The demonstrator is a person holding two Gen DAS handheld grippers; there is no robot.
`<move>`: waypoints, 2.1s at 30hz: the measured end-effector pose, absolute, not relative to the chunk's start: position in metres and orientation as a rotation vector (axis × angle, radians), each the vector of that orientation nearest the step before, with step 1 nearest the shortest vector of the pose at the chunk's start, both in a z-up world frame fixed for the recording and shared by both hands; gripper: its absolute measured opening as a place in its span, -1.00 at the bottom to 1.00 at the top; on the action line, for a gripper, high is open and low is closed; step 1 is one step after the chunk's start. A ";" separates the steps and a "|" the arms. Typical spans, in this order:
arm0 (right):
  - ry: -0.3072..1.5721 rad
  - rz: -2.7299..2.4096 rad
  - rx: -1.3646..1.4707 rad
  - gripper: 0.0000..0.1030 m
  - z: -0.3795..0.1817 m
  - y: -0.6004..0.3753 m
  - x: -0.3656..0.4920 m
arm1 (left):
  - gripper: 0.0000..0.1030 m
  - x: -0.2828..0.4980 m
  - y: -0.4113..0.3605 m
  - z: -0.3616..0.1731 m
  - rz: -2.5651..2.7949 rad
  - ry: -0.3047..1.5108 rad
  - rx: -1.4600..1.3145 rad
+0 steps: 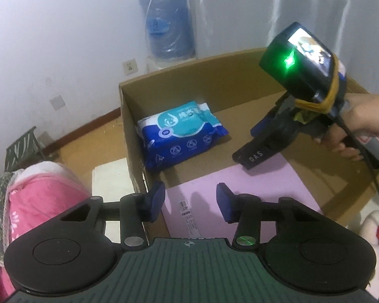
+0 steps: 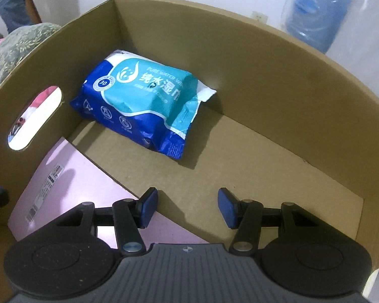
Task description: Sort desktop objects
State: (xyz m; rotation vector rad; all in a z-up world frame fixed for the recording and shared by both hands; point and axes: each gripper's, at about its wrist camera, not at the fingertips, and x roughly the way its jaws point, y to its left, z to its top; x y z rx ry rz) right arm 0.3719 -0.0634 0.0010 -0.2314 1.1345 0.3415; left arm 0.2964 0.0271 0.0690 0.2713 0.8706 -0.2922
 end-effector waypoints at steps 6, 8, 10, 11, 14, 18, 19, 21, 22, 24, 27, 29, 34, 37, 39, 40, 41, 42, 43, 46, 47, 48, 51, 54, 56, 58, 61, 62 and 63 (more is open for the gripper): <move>1.122 0.375 -0.249 0.07 -0.001 -0.068 0.372 | -0.11 0.301 0.028 0.061 -0.304 0.876 0.256; 1.109 0.396 -0.262 -0.05 -0.001 -0.068 0.370 | -0.12 0.301 0.026 0.060 -0.309 0.877 0.263; 1.091 0.432 -0.290 -0.18 -0.002 -0.067 0.368 | -0.12 0.303 0.026 0.058 -0.320 0.882 0.244; 1.086 0.444 -0.296 -0.20 -0.002 -0.066 0.368 | -0.11 0.304 0.026 0.056 -0.328 0.882 0.233; 1.074 0.470 -0.325 -0.30 0.000 -0.059 0.363 | -0.11 0.305 0.022 0.052 -0.319 0.865 0.235; 1.061 0.494 -0.366 -0.36 -0.002 -0.048 0.361 | -0.11 0.305 0.017 0.050 -0.325 0.859 0.237; 1.062 0.494 -0.373 -0.36 -0.002 -0.047 0.361 | -0.11 0.306 0.016 0.049 -0.327 0.858 0.237; 1.066 0.494 -0.373 -0.35 0.006 -0.045 0.359 | -0.11 0.307 0.014 0.048 -0.329 0.859 0.246; 1.078 0.493 -0.352 -0.32 0.009 -0.047 0.357 | -0.11 0.307 0.013 0.048 -0.329 0.861 0.251; 1.099 0.493 -0.295 -0.32 0.014 -0.054 0.358 | -0.11 0.309 0.011 0.048 -0.322 0.866 0.256; 1.111 0.468 -0.255 -0.31 0.024 -0.068 0.354 | -0.13 0.316 0.009 0.049 -0.313 0.897 0.259; 1.147 0.473 -0.246 -0.31 0.019 -0.073 0.353 | -0.13 0.326 0.004 0.050 -0.303 0.936 0.282; 1.198 0.447 -0.282 -0.29 0.003 -0.079 0.343 | -0.12 0.346 -0.011 0.046 -0.297 1.012 0.351; 1.200 0.446 -0.274 -0.27 0.006 -0.081 0.341 | -0.11 0.354 -0.024 0.035 -0.316 1.080 0.403; 1.200 0.445 -0.276 -0.27 0.007 -0.082 0.339 | -0.12 0.357 -0.032 0.024 -0.311 1.126 0.447; 1.197 0.447 -0.279 -0.26 0.007 -0.082 0.339 | -0.12 0.359 -0.034 0.018 -0.320 1.154 0.453; 1.194 0.451 -0.282 -0.23 0.007 -0.082 0.338 | -0.13 0.361 -0.037 0.013 -0.326 1.190 0.468; 1.195 0.457 -0.283 -0.18 0.006 -0.081 0.337 | -0.12 0.362 -0.040 0.011 -0.332 1.204 0.495; 1.196 0.463 -0.284 -0.13 0.006 -0.081 0.337 | -0.12 0.363 -0.041 0.012 -0.333 1.203 0.499; 1.195 0.476 -0.308 -0.05 0.006 -0.078 0.335 | 0.08 0.369 -0.041 0.009 -0.315 1.215 0.499; 1.196 0.475 -0.308 -0.04 0.006 -0.078 0.334 | 0.08 0.370 -0.039 0.009 -0.316 1.224 0.491; 1.195 0.475 -0.309 -0.04 0.005 -0.077 0.334 | 0.07 0.371 -0.036 0.009 -0.314 1.239 0.469; 1.195 0.474 -0.309 -0.04 0.005 -0.078 0.334 | 0.07 0.372 -0.024 0.009 -0.326 1.262 0.401; 1.194 0.462 -0.297 -0.07 0.005 -0.077 0.335 | 0.07 0.373 -0.012 0.009 -0.351 1.305 0.340; 1.181 0.439 -0.304 -0.08 0.006 -0.076 0.334 | 0.05 0.368 -0.009 0.011 -0.349 1.310 0.349; 1.153 0.420 -0.318 -0.08 0.012 -0.075 0.331 | 0.01 0.359 -0.008 0.016 -0.328 1.269 0.370; 1.103 0.420 -0.298 -0.08 0.028 -0.077 0.326 | 0.02 0.347 -0.005 0.039 -0.308 1.175 0.359; 1.079 0.421 -0.284 -0.08 0.035 -0.079 0.323 | 0.04 0.342 -0.002 0.049 -0.299 1.138 0.351; 1.057 0.416 -0.270 -0.08 0.043 -0.081 0.320 | 0.07 0.337 0.000 0.059 -0.290 1.098 0.338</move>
